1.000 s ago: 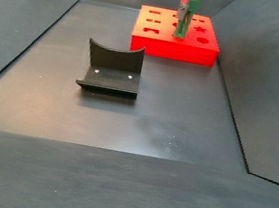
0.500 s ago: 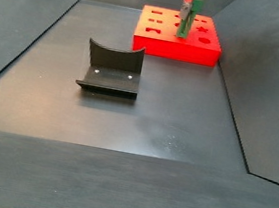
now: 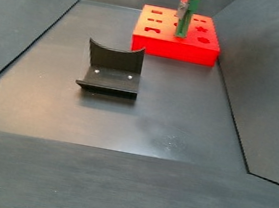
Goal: Pick up the 3 prong object. Move up. Place the 3 prong object on the fixture. Regrasp the 3 prong object. Move to above the board. Insert the 3 prong object.
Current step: Insert the 3 prong object.
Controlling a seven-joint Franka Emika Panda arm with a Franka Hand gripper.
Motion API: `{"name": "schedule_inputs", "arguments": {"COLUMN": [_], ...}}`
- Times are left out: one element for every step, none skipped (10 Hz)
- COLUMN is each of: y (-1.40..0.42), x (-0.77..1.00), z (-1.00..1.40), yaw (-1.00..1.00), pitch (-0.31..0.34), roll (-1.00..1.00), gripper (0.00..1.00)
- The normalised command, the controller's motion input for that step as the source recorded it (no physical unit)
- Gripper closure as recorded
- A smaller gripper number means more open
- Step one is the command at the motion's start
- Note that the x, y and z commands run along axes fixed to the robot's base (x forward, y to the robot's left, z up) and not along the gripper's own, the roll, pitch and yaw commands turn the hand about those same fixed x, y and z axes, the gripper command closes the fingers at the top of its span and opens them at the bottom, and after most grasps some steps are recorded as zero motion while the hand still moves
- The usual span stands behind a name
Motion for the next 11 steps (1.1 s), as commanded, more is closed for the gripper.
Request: {"name": "schedule_inputs", "arguments": {"y": [0.0,0.0,0.0,0.0,0.0,0.04,0.0,0.02,0.0,0.03,-0.04], "x": [0.33,0.17,0.0,0.0,0.0,0.13,0.17,0.0,0.04,0.14,0.0], "z": [-0.65,-0.31,0.0,0.0,-0.13,-0.19,-0.21,0.0,-0.04,-0.06,0.0], "yaw": [-0.09,0.0,0.02,0.0,0.0,-0.04,-0.04,-0.01,0.0,-0.02,0.03], "pitch": [0.223,0.021,0.0,-0.01,-0.051,-0.051,-0.073,0.0,0.0,0.0,-0.027], "roll": [0.2,0.0,0.0,0.0,0.0,-0.04,-0.01,-0.02,0.0,-0.03,0.03], "gripper": [1.0,1.0,1.0,1.0,1.0,1.0,1.0,1.0,1.0,1.0,1.0]}}
